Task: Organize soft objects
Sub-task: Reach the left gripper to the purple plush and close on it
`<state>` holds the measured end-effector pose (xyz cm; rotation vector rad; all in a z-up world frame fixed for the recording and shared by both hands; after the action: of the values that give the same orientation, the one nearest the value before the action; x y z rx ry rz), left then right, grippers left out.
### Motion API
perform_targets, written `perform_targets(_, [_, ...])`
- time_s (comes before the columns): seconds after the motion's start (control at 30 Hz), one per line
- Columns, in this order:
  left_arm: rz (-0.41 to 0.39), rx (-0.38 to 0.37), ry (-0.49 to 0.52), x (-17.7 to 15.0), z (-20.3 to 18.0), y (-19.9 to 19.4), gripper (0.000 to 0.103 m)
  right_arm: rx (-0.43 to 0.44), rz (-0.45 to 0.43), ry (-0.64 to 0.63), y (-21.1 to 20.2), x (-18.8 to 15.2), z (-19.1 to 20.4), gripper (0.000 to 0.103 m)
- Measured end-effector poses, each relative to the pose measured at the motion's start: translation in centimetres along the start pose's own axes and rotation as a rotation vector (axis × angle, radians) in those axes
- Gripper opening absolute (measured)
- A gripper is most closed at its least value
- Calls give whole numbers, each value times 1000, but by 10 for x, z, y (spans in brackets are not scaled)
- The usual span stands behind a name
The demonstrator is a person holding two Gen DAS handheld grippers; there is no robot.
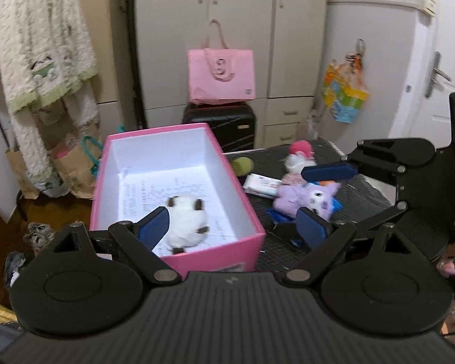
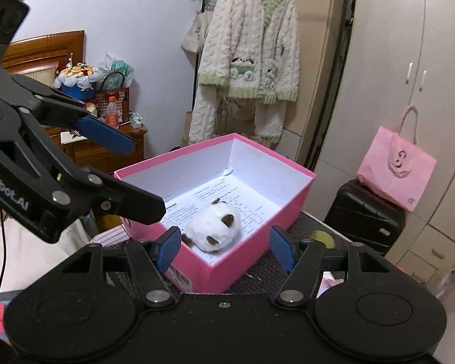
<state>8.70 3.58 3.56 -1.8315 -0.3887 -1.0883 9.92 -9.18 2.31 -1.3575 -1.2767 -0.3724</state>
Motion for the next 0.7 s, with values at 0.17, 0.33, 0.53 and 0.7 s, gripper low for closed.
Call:
perform_targets(0.17, [-6,-58,39,-2,-27,7,93,-19,-14,9,-29,-22,-21,73])
perform_targets(0.33, [-17,-96,101,-8,-53,26,95,-34,-20,54,-41,-56,-45,75])
perform_targets(0.53, [23,-150,124,-20,-73,66,95,-59,25,112,-24,-94,-72,76])
perform_targets(0.7, [44,-179,120,-20,-81,104,95,-60,21,165,-4,-117,-82,79])
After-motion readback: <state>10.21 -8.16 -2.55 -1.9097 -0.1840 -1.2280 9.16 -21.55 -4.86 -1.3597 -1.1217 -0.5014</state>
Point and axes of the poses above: each gripper's, at about its wrist camera, not at the fingertips, and y roughly the way its jaws point, z to its left, x to its top, the point moved 3 cm from there along y, roughly the way its jaws point, and after that the axes turned 13 degrees about -x, right-handed, at the moved point
